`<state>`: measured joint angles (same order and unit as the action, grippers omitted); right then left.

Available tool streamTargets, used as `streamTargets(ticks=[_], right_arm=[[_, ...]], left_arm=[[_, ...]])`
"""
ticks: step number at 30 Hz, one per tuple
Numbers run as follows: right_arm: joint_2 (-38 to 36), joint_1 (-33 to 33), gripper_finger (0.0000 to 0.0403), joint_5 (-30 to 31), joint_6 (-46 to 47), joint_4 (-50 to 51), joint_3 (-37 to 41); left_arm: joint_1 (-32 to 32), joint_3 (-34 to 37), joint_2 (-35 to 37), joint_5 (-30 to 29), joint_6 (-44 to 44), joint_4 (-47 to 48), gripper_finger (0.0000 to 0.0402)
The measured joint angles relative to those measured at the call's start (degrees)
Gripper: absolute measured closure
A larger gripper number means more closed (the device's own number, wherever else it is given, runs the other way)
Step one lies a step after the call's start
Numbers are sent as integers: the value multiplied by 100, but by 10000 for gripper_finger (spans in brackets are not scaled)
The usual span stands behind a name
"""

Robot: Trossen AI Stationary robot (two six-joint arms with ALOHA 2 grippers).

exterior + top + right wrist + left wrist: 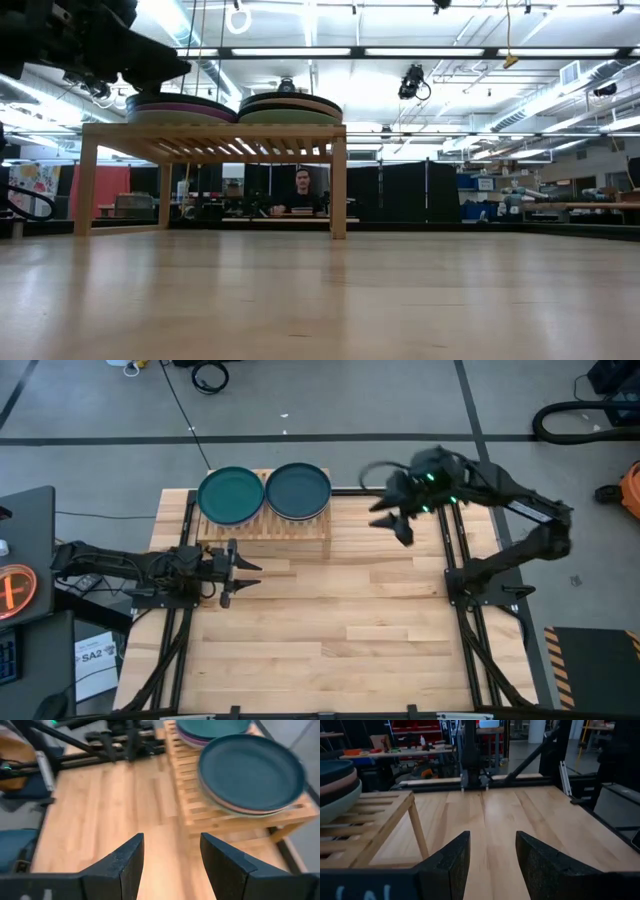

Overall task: Place and stack plates onto a shelf
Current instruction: Return to Home Position

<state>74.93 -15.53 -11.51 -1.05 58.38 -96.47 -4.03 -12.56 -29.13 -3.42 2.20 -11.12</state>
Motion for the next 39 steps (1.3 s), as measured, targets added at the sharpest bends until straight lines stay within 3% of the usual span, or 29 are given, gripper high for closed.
streamTargets(ticks=[14,27,39], right_arm=[[-3046,352,204,13,1080,-2064,3630],[-5306,354,204,-10,1356,-3571,6004],[-6792,354,204,-9,1304,-4550,7597]], left_arm=[[0,0,1085,-48,256,825,237],[0,0,1087,-44,146,936,237],[0,0,1087,-46,151,932,237]])
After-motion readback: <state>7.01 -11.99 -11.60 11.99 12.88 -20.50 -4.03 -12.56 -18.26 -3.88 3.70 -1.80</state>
